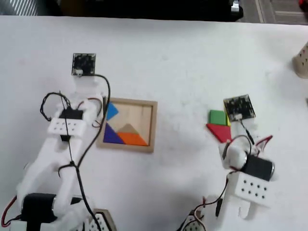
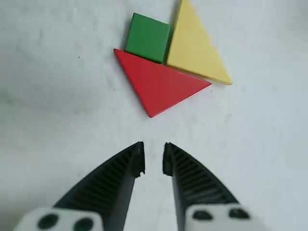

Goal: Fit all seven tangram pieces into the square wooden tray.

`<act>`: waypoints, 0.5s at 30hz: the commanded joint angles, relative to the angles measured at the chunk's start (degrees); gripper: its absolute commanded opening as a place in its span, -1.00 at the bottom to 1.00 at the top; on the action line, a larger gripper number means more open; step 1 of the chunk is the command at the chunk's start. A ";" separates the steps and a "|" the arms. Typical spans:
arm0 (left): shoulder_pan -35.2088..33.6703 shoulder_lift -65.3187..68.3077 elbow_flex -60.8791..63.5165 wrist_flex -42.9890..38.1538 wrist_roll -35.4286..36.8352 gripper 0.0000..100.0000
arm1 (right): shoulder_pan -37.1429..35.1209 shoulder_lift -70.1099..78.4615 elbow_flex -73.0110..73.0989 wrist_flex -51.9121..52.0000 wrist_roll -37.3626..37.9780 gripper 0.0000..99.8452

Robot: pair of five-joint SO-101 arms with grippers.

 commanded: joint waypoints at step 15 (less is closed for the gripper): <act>-1.63 -0.31 -0.35 -3.69 -0.44 -0.95 | -12.88 52.35 -29.45 -12.79 -11.34 -0.73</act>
